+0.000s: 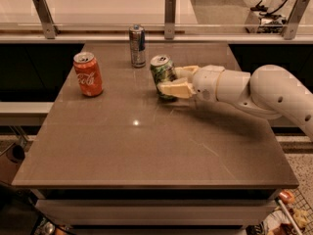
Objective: Place green can upright
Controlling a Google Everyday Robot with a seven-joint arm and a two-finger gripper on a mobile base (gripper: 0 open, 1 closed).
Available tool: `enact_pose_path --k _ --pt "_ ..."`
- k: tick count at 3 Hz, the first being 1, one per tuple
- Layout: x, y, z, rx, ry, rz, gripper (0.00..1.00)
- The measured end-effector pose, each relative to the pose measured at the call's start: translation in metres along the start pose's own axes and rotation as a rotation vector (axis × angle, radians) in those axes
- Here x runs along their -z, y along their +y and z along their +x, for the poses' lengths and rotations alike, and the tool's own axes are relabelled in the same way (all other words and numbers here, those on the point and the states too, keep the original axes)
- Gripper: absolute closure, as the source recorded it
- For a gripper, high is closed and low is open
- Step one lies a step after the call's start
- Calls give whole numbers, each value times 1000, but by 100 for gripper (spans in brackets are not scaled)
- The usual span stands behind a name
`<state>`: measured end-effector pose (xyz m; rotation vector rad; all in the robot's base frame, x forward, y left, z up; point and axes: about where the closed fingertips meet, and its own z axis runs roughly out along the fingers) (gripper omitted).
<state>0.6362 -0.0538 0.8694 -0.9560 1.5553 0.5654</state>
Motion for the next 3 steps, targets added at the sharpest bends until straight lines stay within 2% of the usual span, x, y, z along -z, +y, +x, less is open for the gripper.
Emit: enact_pose_path --k 1,3 --pt "0 -4 2 -24 -6 0 83" --pt "-3 -1 0 -23 -7 -7 36"
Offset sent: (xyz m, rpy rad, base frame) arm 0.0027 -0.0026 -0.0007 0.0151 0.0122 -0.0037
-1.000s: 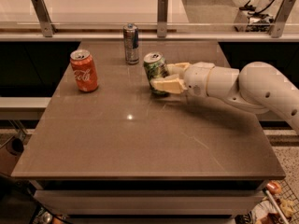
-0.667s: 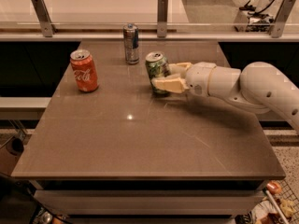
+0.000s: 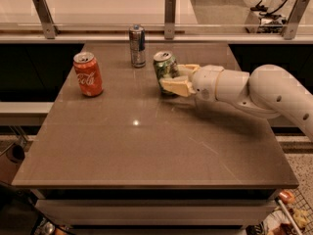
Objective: Place green can upright
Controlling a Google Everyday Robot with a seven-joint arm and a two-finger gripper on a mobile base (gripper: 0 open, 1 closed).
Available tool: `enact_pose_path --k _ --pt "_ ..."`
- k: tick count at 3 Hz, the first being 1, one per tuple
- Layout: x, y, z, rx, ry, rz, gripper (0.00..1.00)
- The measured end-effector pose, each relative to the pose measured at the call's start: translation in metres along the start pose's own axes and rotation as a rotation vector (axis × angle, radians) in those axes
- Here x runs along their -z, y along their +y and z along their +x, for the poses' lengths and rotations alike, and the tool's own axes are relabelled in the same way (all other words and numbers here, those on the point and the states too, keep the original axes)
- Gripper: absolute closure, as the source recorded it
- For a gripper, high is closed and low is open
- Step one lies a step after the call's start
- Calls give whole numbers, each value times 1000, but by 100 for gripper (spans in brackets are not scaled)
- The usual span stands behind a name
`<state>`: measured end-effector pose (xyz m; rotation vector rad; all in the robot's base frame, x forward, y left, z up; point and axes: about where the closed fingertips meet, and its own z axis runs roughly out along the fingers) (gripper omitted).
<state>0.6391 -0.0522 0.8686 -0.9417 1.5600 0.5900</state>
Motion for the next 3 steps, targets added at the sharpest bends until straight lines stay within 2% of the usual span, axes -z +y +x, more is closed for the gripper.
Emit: enact_pose_path --k 1,2,3 --pt "-2 2 -1 1 -1 -4 13" --pt "-3 3 -1 1 -1 -7 0" --pt "-4 3 -1 1 -1 -8 0"
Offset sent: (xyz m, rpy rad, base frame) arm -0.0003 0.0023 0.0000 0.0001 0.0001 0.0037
